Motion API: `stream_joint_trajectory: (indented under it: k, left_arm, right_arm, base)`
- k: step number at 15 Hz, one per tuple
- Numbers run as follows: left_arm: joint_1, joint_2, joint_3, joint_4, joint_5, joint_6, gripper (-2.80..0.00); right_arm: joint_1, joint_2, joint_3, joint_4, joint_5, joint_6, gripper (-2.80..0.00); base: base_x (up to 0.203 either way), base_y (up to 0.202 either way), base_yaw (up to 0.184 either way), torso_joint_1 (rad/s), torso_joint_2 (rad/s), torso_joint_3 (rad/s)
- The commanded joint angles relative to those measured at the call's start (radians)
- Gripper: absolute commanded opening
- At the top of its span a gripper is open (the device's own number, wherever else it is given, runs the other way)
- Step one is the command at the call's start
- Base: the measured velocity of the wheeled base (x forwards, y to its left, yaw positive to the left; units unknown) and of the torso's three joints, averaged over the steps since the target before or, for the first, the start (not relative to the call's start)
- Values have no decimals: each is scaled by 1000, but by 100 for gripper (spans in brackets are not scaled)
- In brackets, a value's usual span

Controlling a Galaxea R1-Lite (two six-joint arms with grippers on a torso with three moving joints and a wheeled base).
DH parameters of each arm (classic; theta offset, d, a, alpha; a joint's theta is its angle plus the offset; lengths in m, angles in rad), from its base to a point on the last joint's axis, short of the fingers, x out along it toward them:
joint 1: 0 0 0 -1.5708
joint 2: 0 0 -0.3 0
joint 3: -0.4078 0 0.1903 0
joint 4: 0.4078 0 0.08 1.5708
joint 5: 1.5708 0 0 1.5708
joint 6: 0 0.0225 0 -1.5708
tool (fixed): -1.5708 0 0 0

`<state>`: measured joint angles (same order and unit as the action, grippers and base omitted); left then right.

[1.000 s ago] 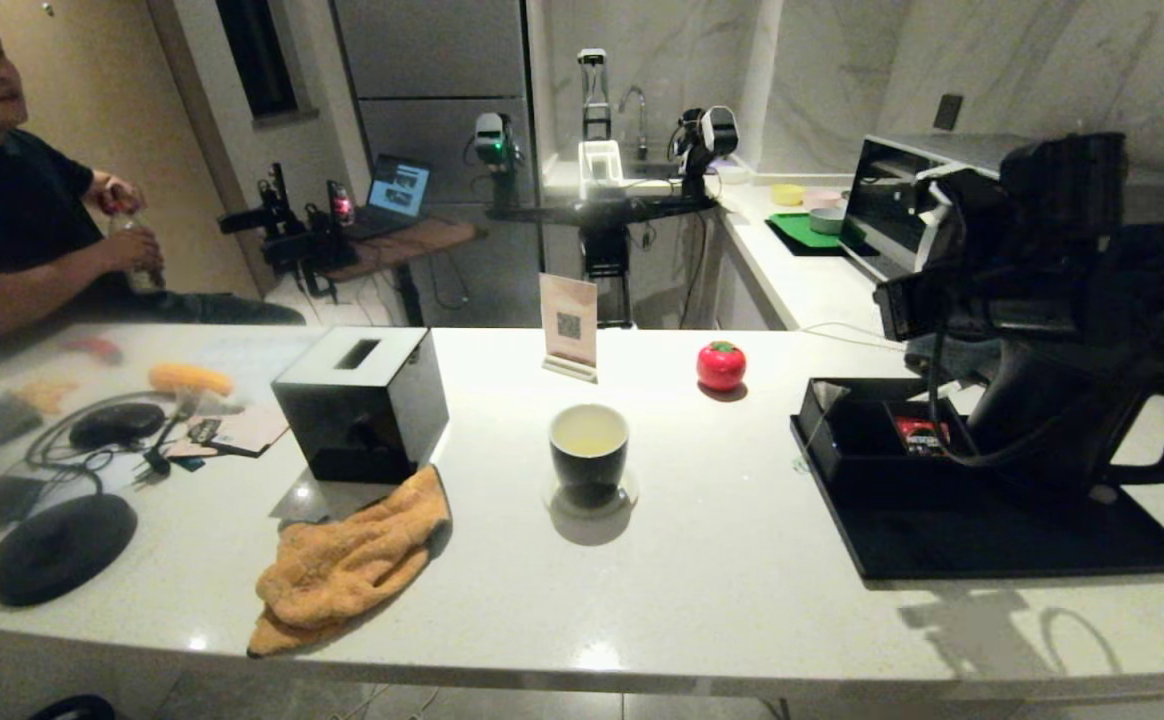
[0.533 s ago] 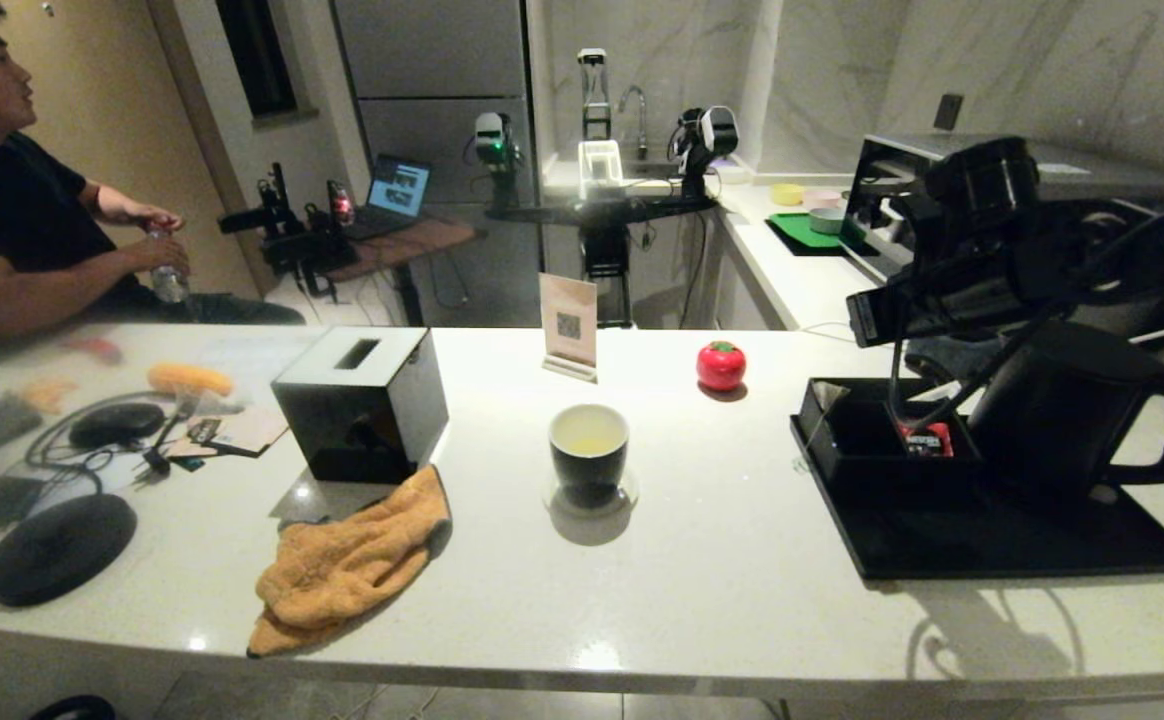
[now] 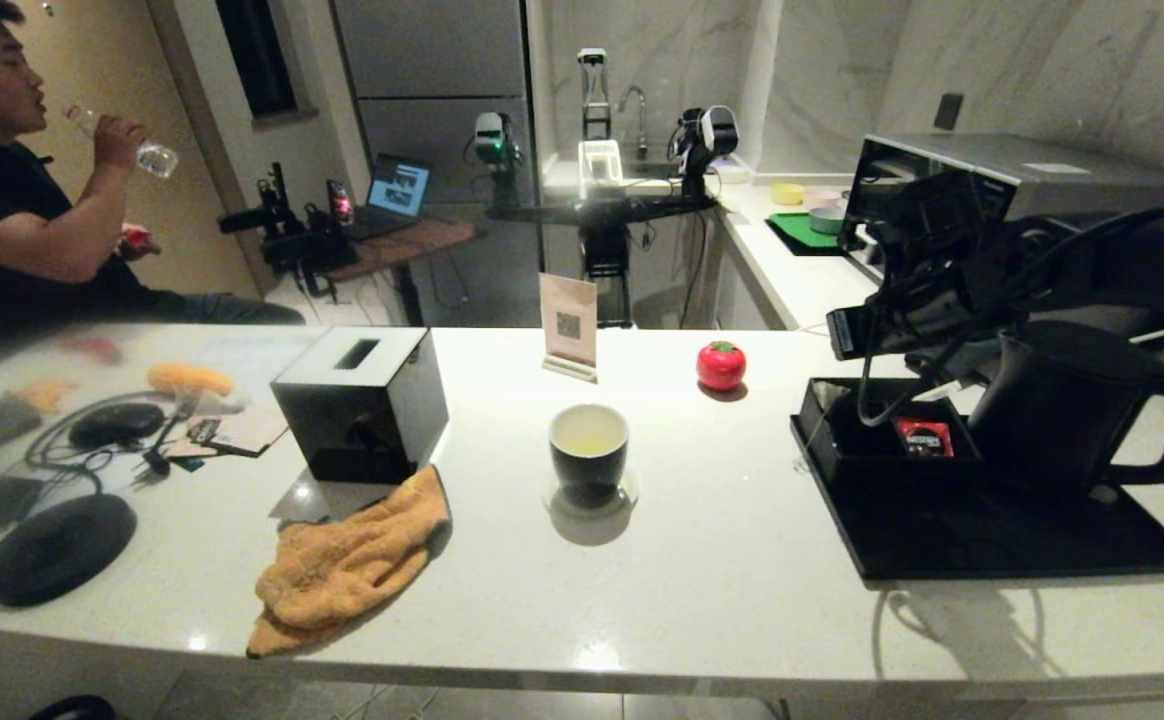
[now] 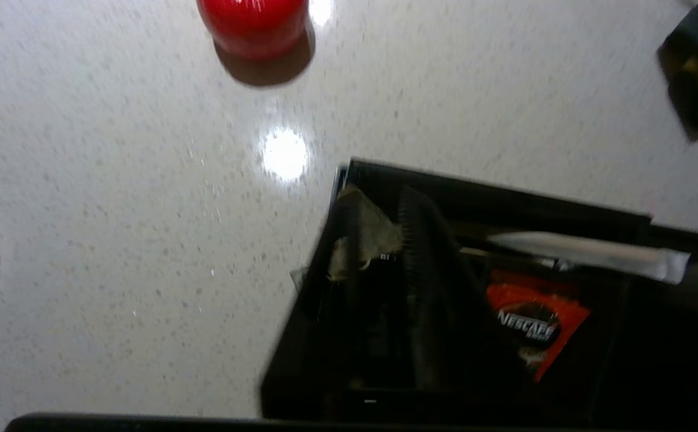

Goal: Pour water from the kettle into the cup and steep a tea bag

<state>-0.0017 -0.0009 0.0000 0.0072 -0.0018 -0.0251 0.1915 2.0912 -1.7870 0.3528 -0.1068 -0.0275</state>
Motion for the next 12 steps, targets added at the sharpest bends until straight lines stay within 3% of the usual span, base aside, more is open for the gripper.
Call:
stream_joint_trajectory:
  k: [1,4,12]
  left_arm:
    - [0,1,-2,0,0,-1,-280]
    - [0,1,0,0,0,-1,-280]
    - [0,1,0,0,0,-1,-280]
  right_arm:
    - [0,14,1,18,-10,15,0]
    - [0,27,1,18,-56,37,0]
    - [2,58,11,18,-76,100,0]
  base:
    - [0,0,0,0,0,0]
    - [0,0,0,0,0,0]
    - [0,0,0,0,0,0]
